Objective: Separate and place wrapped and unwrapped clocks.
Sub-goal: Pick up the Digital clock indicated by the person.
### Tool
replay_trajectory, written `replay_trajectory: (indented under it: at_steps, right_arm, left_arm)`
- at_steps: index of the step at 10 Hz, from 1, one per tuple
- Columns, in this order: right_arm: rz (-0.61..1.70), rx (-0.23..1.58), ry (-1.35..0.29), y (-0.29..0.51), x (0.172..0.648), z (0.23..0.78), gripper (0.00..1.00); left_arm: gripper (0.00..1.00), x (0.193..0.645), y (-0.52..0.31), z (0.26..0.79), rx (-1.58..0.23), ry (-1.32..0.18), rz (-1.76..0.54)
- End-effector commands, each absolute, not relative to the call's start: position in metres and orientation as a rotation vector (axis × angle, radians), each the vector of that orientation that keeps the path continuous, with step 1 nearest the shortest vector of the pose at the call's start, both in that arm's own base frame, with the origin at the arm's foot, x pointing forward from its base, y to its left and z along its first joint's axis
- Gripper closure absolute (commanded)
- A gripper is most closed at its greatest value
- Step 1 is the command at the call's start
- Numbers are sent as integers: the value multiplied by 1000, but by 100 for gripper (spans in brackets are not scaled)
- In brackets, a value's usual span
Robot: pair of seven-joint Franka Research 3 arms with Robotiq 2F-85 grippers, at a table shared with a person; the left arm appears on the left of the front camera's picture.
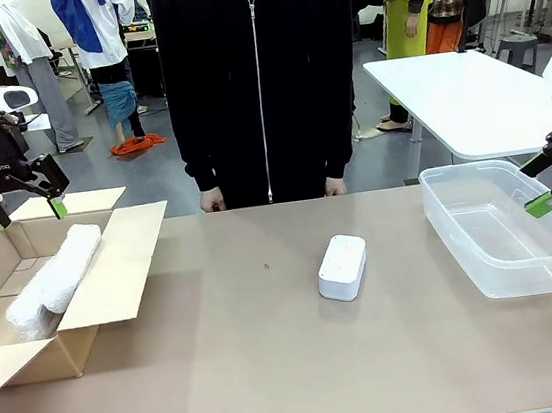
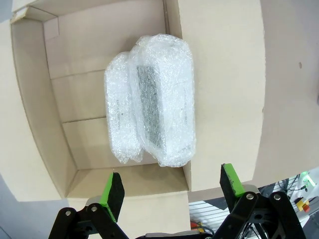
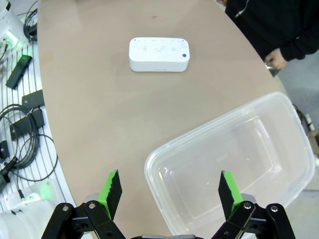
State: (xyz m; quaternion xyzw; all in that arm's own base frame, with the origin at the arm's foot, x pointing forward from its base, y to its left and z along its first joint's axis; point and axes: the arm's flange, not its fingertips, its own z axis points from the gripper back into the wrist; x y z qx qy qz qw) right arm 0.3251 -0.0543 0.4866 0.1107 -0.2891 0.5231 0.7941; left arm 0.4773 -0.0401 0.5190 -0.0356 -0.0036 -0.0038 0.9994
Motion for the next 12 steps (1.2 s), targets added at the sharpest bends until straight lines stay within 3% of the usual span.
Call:
replay_trajectory:
  at_steps: [1, 7, 12]
  right_arm:
    - [1136, 269, -645, -54, 327, 484, 0]
    - [1136, 269, -645, -54, 327, 484, 0]
    - [1136, 269, -645, -54, 327, 484, 0]
  left_arm:
    - [0, 477, -40, 519, -71, -7, -8]
    - [0, 432, 6, 559, 80, -48, -475]
    - [0, 421, 31, 571, -98, -414, -1049]
